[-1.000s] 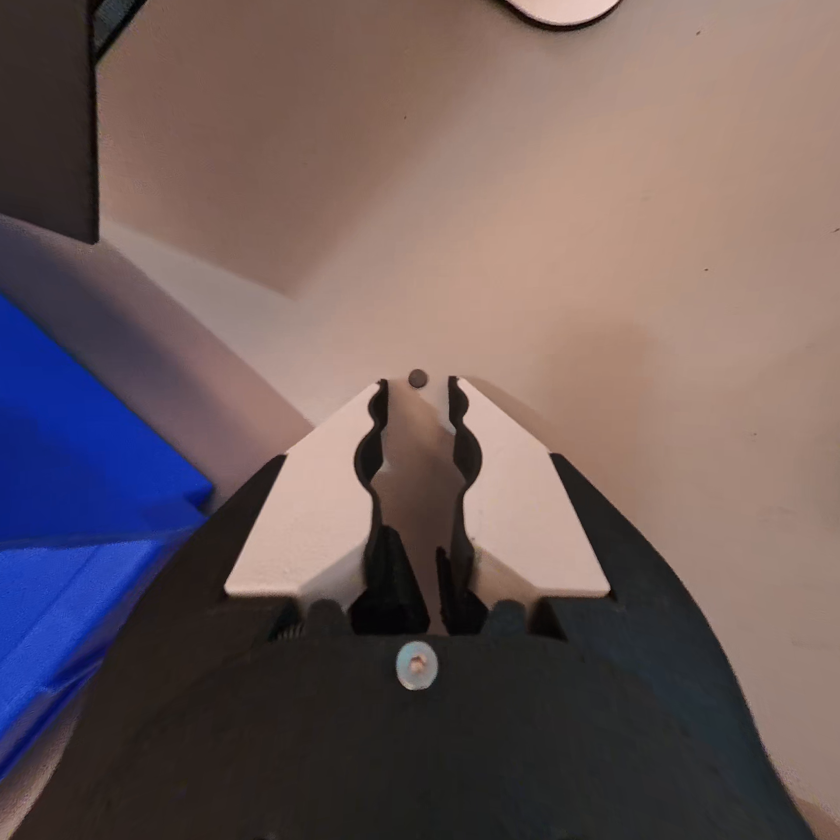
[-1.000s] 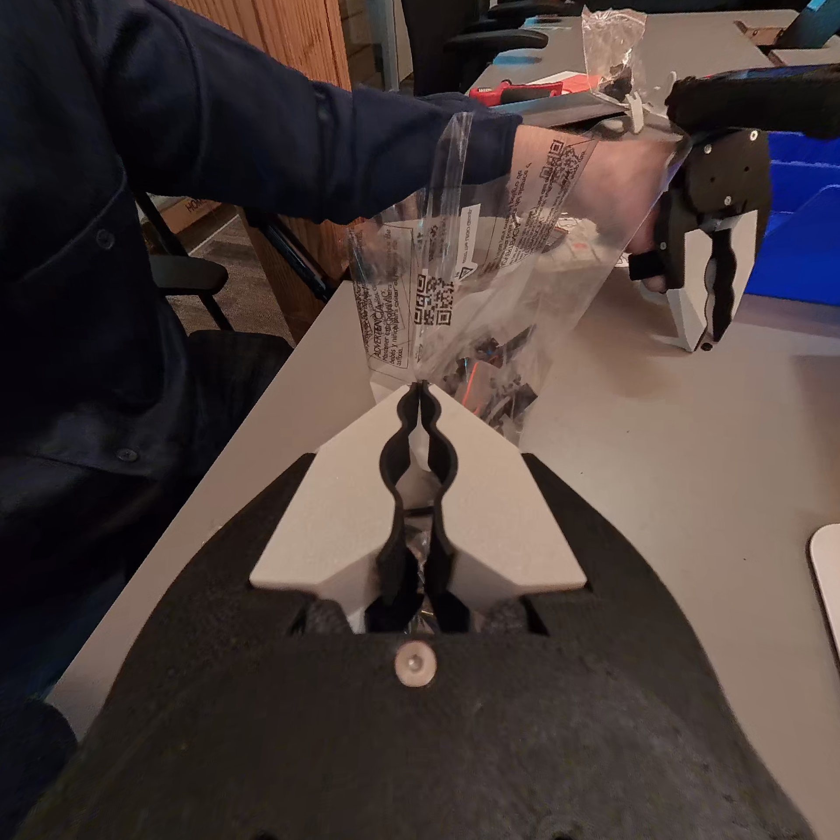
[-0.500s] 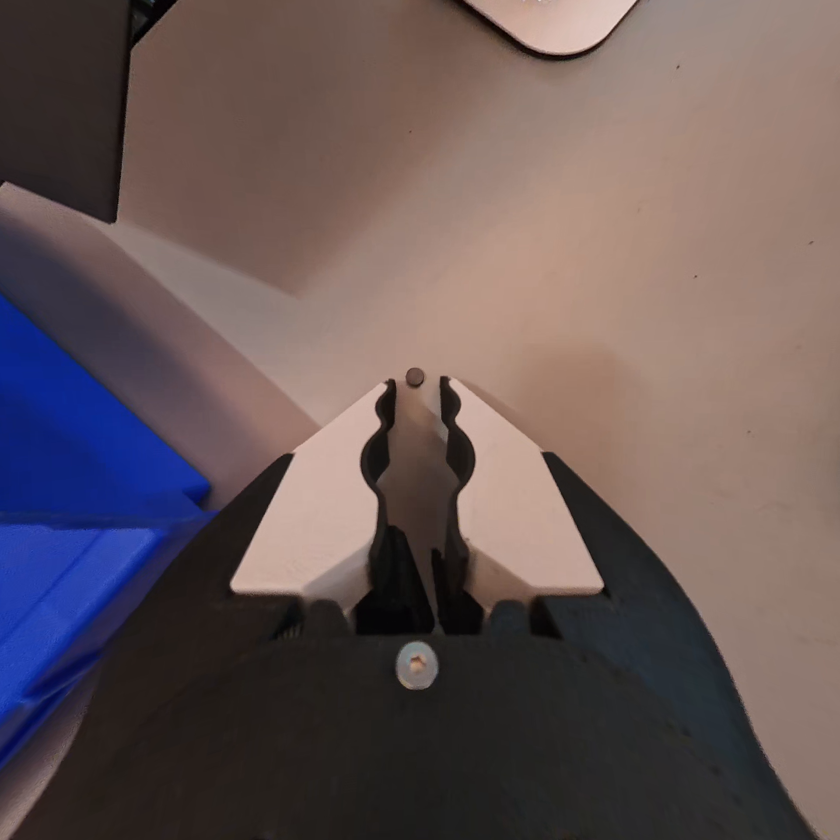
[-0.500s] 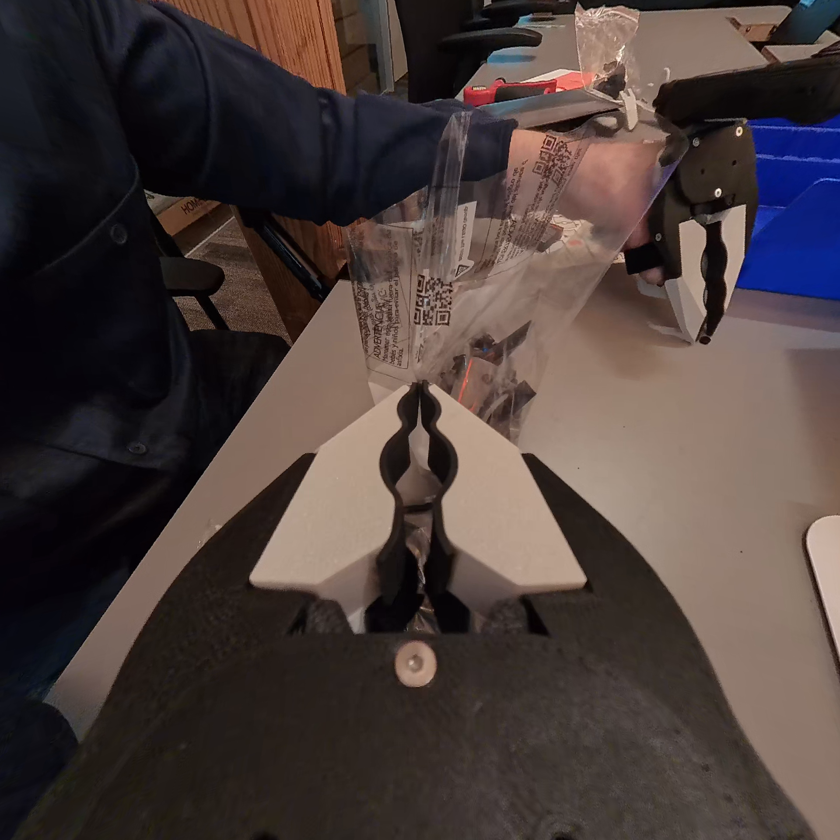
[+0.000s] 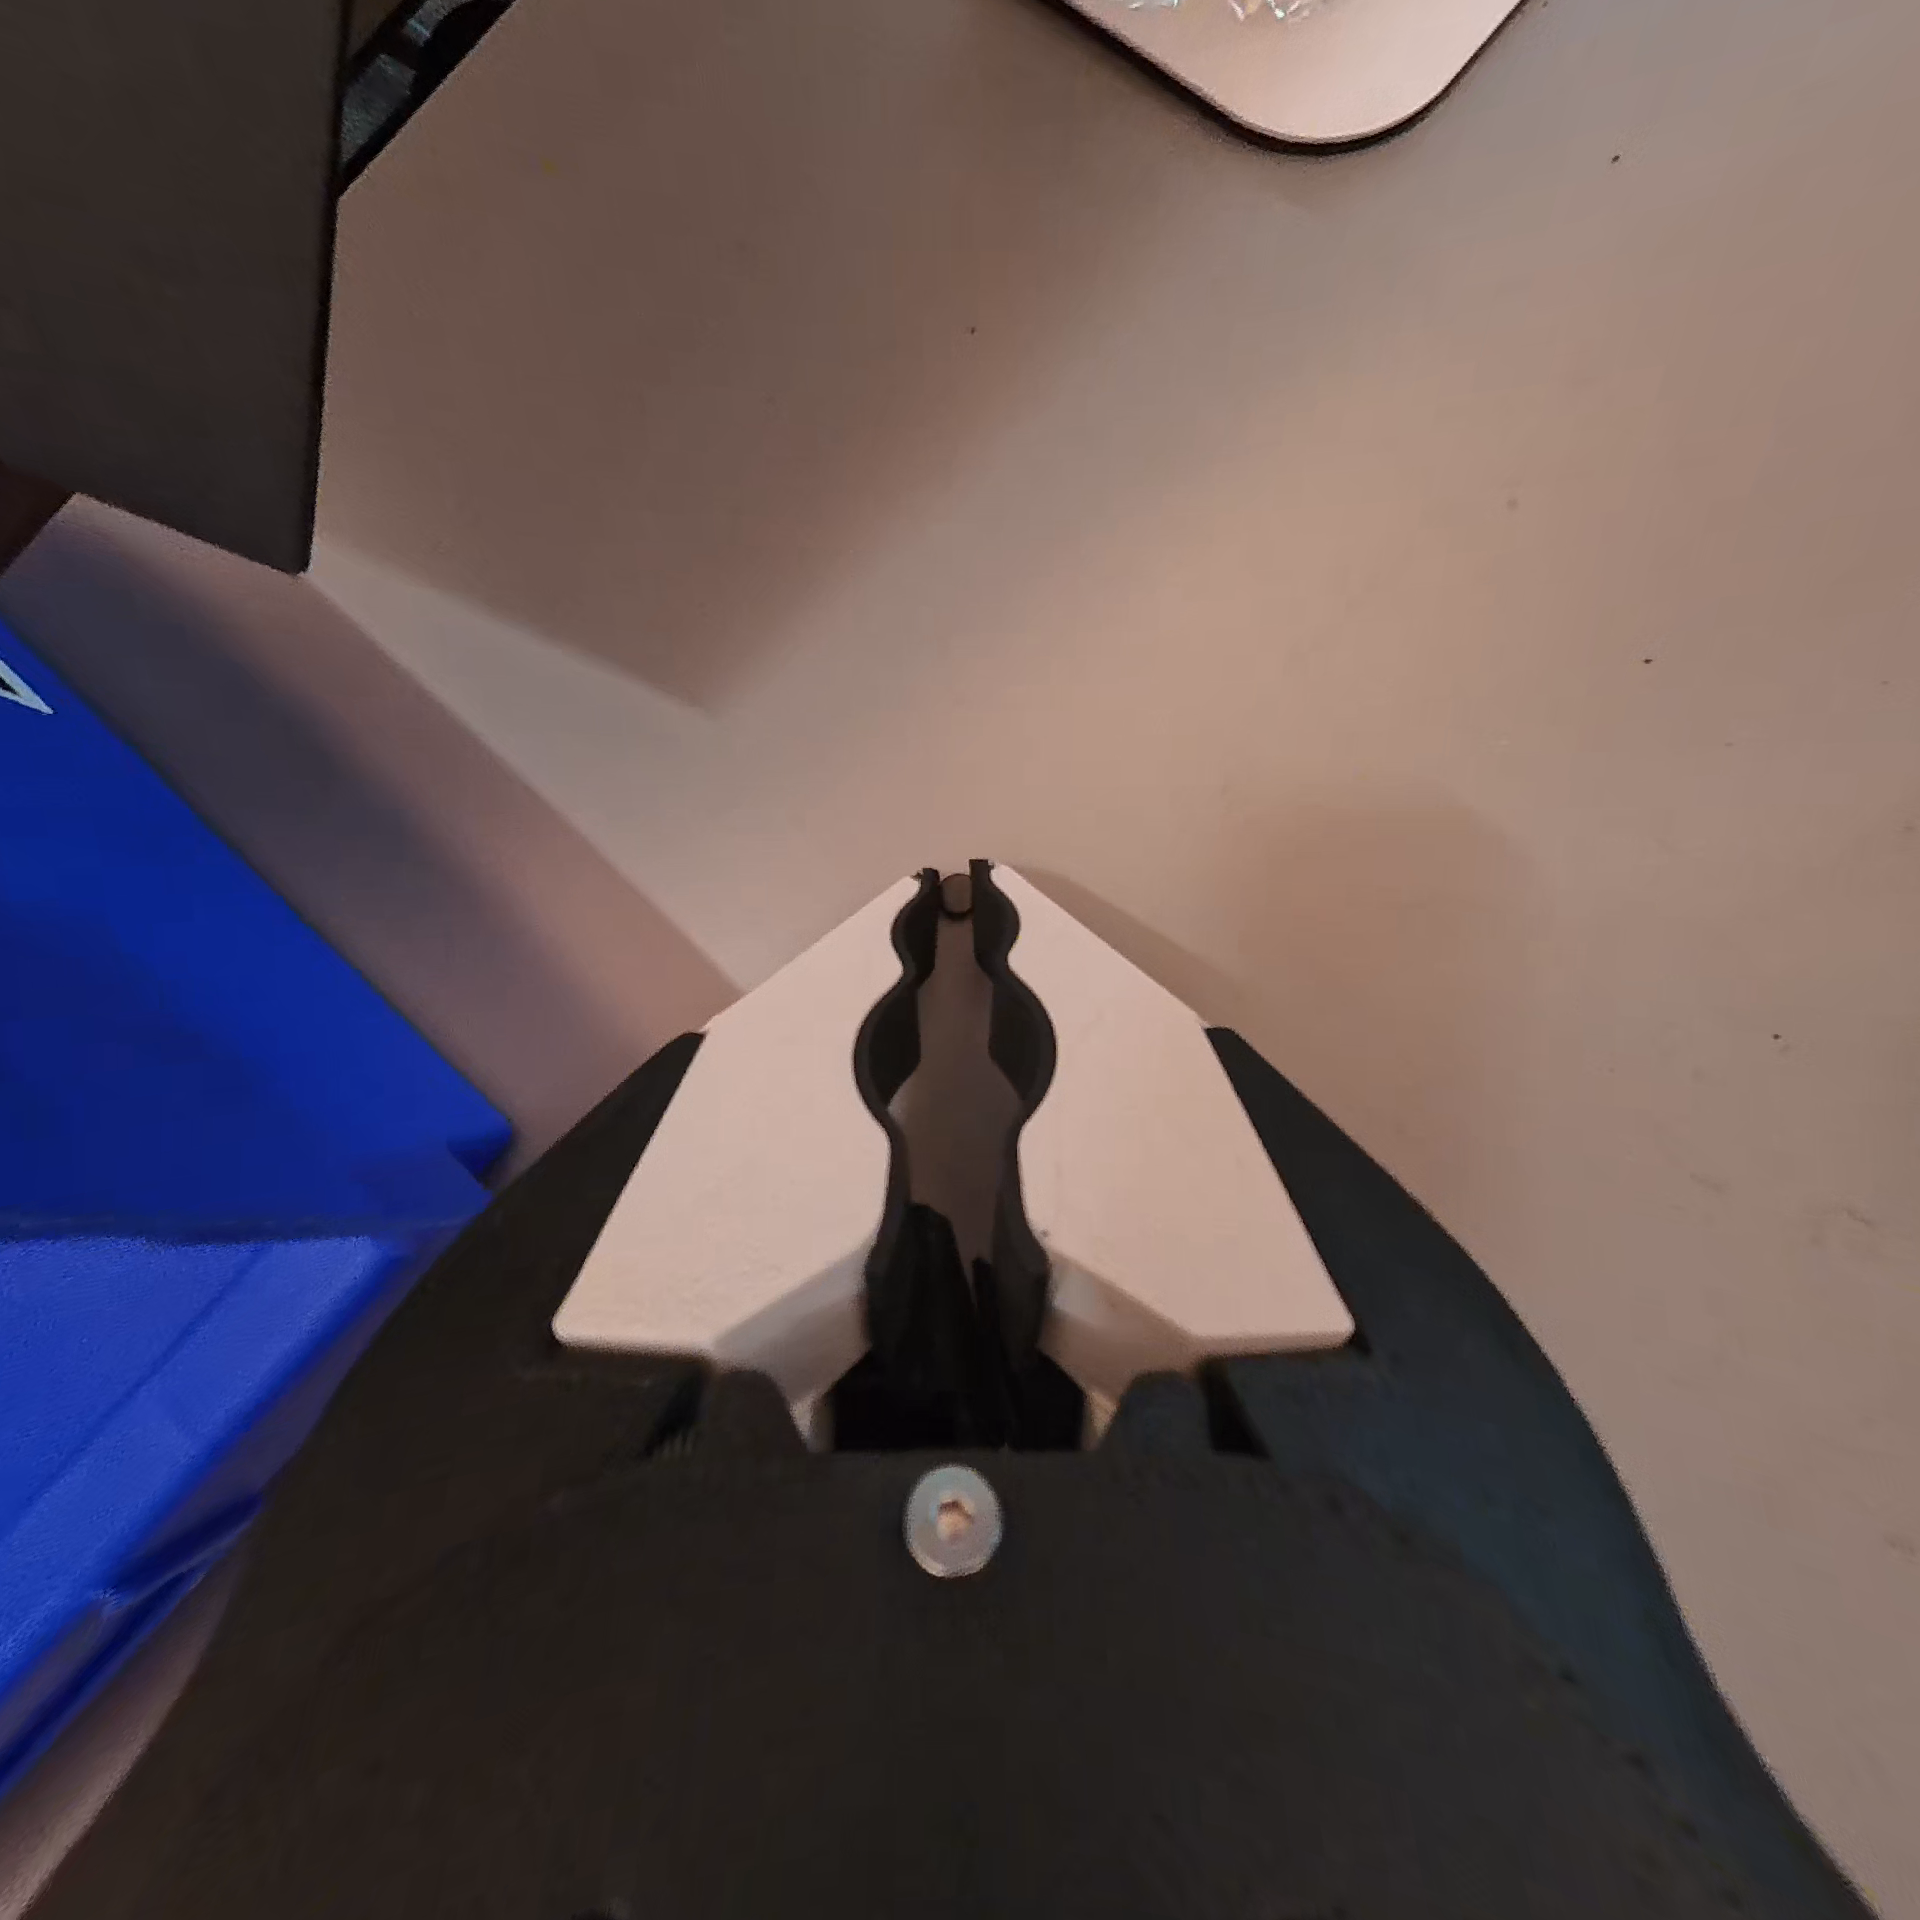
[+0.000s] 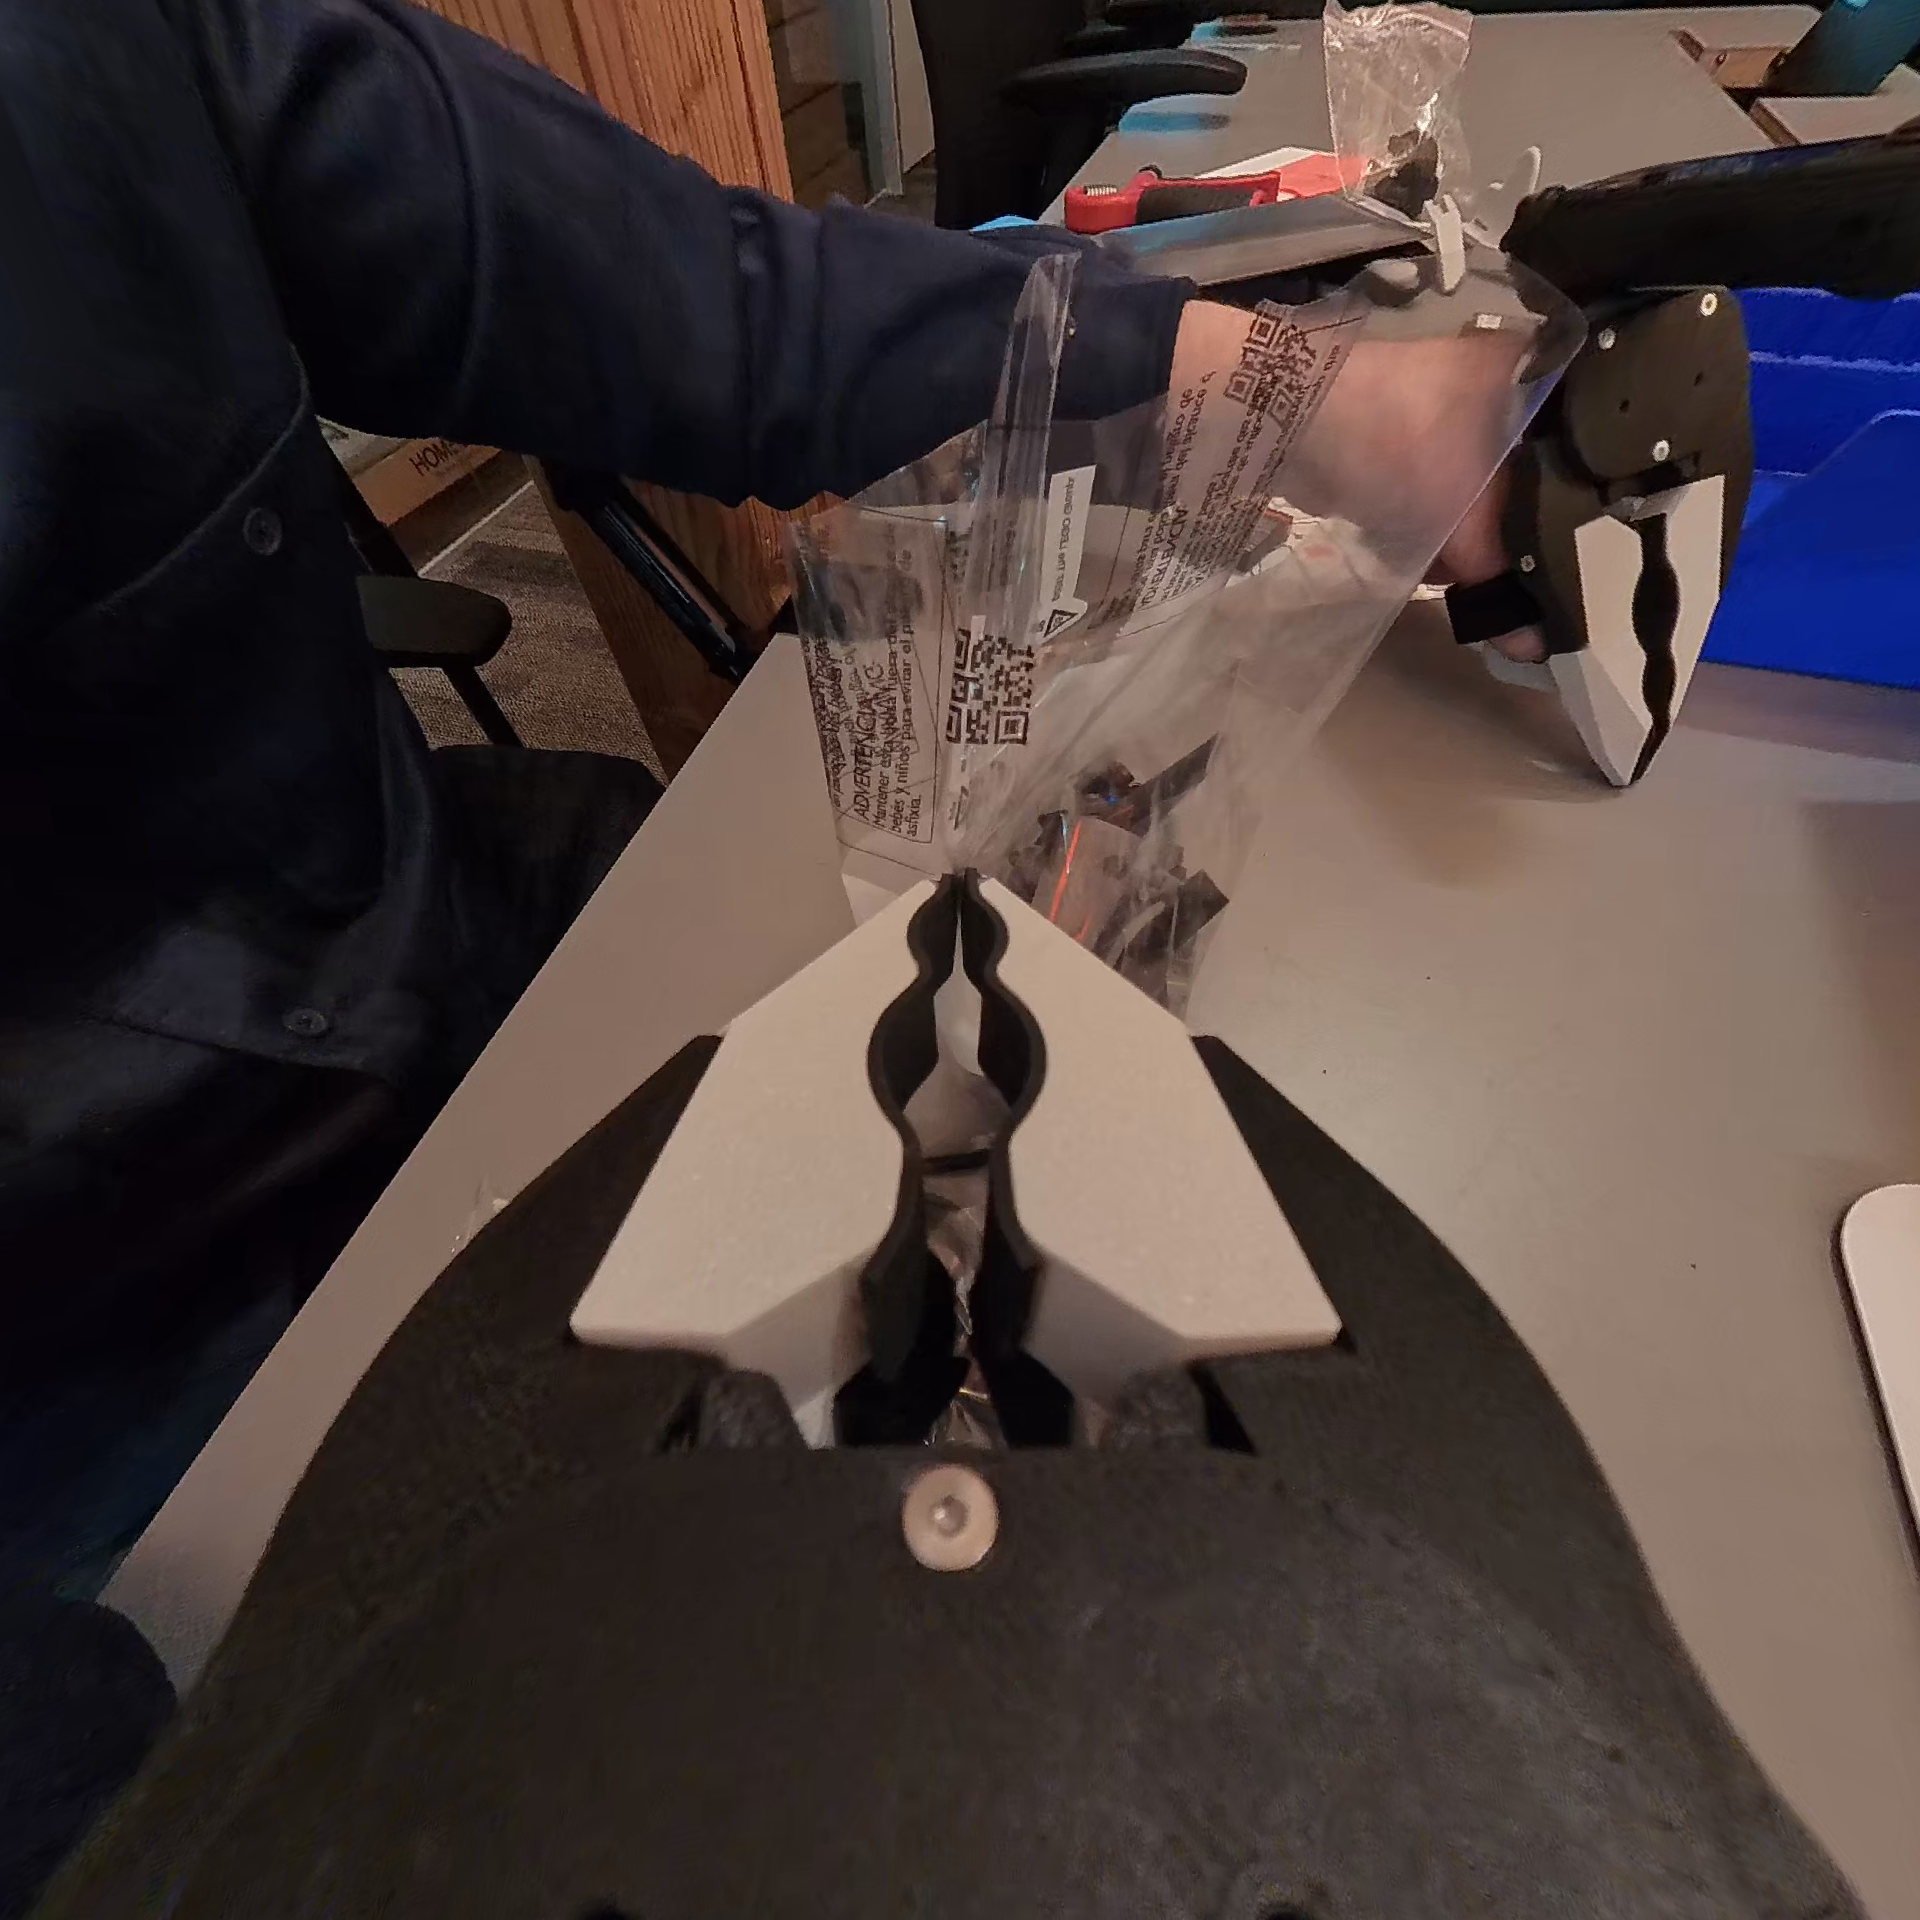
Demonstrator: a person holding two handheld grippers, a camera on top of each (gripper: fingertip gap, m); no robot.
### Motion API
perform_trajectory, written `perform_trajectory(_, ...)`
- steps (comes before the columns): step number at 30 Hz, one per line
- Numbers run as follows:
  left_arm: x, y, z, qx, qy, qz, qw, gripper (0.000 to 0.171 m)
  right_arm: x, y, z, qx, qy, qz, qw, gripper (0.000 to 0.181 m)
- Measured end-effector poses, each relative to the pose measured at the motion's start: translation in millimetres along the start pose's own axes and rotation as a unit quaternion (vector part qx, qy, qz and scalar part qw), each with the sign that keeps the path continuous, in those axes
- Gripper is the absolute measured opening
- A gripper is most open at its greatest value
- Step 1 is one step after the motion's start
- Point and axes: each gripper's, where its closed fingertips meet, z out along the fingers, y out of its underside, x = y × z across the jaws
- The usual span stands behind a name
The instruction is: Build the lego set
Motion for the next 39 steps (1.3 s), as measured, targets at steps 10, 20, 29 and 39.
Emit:
perform_trajectory(10,41.0,-60.1,-91.6,0.107,0.042,0.044,0.992,0.005,-0.5,-0.4,1.3,-0.003,0.001,-0.003,1.000,0.000)
perform_trajectory(20,165.2,-140.1,-190.7,0.181,0.096,0.223,0.953,0.005,0.3,-1.1,1.9,0.000,0.003,-0.004,1.000,0.000)
perform_trajectory(29,194.7,-142.9,-173.2,0.120,0.092,0.270,0.951,0.005,-1.2,-0.9,1.3,-0.004,0.004,-0.010,1.000,0.000)
perform_trajectory(39,177.6,-116.8,-149.5,0.030,0.101,0.257,0.961,0.006,-1.7,-1.0,1.2,-0.011,0.009,-0.013,1.000,0.000)
